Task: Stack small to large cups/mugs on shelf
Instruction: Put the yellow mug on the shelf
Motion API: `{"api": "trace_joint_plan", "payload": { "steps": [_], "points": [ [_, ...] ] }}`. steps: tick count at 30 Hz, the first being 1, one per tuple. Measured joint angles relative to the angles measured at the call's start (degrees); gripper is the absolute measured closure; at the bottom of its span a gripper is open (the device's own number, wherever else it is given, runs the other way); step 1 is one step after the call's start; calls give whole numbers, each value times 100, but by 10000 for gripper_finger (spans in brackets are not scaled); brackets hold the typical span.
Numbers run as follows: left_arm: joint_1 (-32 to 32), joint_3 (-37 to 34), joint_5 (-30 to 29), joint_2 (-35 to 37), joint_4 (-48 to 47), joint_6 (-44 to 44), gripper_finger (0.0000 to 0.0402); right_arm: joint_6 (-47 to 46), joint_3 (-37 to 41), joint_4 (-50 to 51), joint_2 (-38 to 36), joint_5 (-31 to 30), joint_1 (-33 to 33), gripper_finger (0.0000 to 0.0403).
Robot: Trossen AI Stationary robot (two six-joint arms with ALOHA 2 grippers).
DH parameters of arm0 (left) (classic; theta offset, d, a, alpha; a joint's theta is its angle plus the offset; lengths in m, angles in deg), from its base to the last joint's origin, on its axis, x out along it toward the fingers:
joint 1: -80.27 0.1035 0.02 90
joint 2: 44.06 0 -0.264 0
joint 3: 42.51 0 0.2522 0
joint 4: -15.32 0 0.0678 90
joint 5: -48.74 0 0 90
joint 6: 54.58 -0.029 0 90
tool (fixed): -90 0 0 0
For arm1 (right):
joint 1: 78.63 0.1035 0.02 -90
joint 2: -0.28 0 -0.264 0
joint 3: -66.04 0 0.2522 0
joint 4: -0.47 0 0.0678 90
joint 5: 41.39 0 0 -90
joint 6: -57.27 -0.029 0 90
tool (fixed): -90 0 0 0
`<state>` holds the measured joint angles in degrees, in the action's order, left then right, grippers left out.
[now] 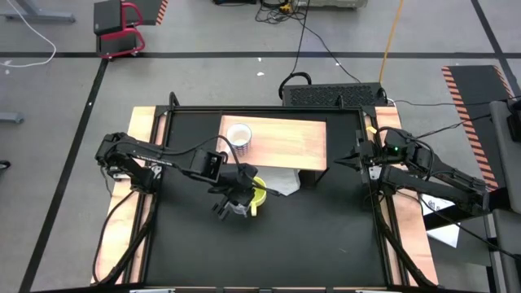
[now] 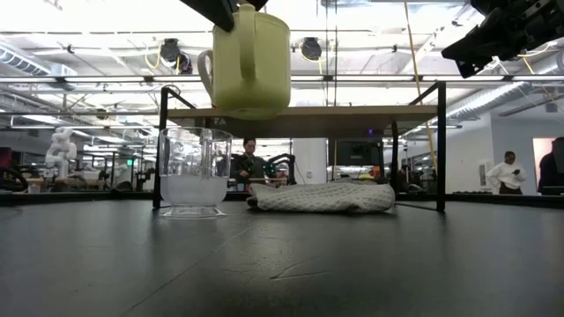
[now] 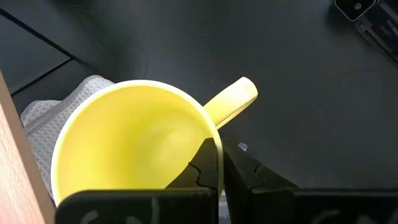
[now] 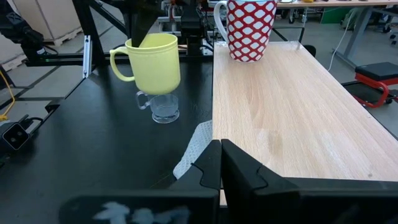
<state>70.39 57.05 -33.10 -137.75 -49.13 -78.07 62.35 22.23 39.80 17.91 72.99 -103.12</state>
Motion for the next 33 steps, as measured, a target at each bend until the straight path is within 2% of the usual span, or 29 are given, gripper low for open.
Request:
{"api": "trace_joint_plan", "payload": {
  "steps": [17, 33],
  "points": [
    [29, 14, -69, 190, 55, -113, 398, -2, 0, -2, 0, 2, 0, 403],
    [290, 1166, -66, 270, -670, -250, 398, -13, -2, -2, 2, 4, 1, 403]
  ]
}}
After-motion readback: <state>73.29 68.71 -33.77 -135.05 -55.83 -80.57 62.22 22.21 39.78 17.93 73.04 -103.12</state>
